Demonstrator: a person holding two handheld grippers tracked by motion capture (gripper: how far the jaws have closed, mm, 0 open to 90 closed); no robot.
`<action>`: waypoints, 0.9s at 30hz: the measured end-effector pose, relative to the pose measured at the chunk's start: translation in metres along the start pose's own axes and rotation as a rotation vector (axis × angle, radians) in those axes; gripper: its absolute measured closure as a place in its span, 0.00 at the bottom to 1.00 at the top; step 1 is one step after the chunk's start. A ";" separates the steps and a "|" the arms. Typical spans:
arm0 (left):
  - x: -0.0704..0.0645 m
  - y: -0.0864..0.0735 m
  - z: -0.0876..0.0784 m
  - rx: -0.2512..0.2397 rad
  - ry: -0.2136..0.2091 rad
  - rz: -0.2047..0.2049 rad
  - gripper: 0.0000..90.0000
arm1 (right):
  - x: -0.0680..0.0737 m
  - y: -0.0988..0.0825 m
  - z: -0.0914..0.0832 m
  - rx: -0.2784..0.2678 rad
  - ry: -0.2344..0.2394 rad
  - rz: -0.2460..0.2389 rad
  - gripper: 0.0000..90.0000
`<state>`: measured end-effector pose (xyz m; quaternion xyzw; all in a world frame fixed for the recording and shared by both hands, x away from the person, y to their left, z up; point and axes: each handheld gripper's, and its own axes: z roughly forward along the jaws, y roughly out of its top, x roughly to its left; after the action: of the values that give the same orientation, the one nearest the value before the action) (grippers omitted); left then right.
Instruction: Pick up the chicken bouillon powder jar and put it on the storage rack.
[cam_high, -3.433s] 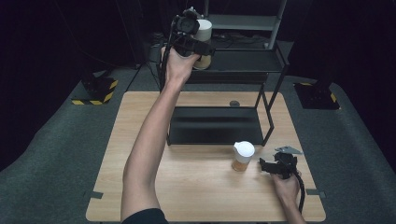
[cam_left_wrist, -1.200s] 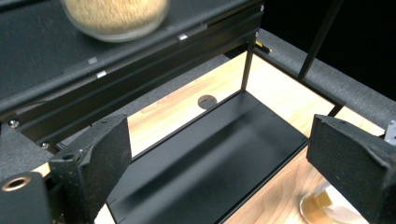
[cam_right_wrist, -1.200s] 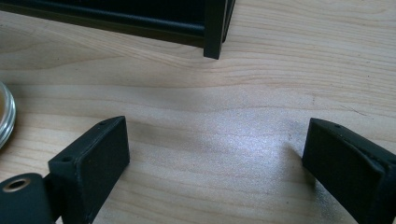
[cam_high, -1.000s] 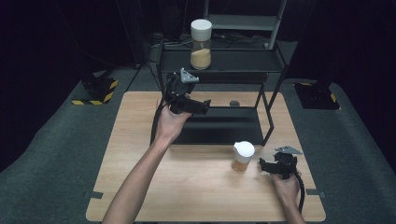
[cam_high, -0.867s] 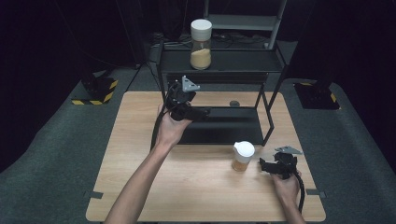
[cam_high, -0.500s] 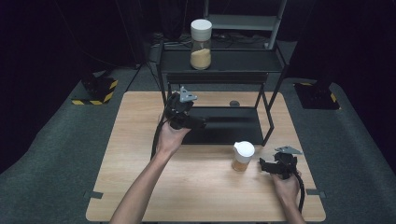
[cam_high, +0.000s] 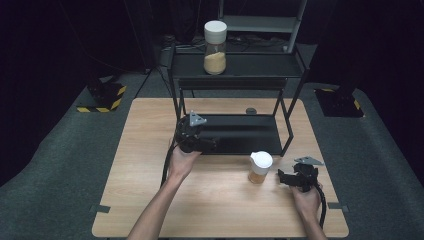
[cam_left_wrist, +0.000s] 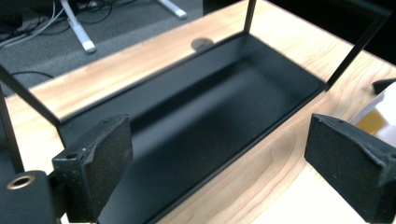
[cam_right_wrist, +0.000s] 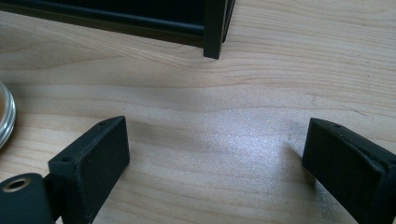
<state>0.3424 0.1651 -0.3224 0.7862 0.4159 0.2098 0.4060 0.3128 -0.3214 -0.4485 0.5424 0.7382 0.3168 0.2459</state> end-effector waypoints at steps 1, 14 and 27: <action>0.001 -0.006 0.004 0.008 0.000 -0.008 0.09 | 0.000 0.000 0.000 0.000 0.000 0.000 0.07; -0.004 -0.035 0.027 0.069 0.027 -0.023 0.09 | 0.000 0.000 0.000 0.000 -0.001 0.000 0.07; -0.005 -0.061 0.049 0.090 0.042 -0.073 0.10 | 0.000 0.000 0.000 0.000 -0.001 0.000 0.07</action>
<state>0.3426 0.1584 -0.4006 0.7834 0.4617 0.1923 0.3689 0.3127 -0.3212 -0.4485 0.5426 0.7380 0.3167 0.2462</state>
